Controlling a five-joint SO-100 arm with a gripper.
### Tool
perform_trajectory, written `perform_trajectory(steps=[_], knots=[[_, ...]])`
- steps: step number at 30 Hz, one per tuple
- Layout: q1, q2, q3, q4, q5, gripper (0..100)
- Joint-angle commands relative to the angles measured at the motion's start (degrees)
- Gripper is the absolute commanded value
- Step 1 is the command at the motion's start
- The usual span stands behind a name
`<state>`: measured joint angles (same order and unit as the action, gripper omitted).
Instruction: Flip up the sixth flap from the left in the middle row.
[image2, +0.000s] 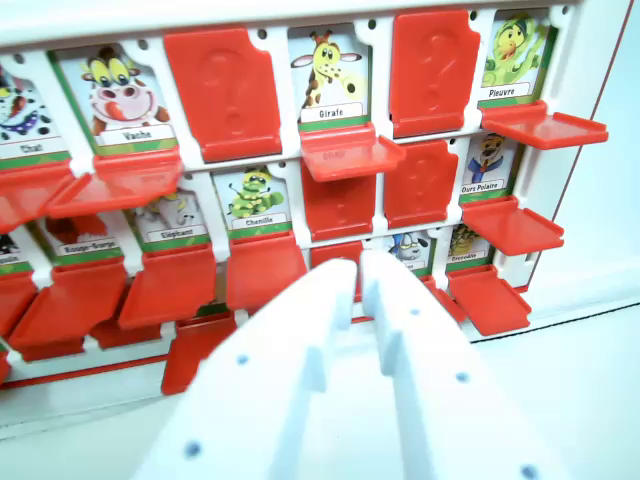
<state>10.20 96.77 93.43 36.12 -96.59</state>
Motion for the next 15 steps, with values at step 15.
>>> perform_trajectory(steps=[15], knots=[[-7.2,32.5,-2.2,20.4,1.5,0]])
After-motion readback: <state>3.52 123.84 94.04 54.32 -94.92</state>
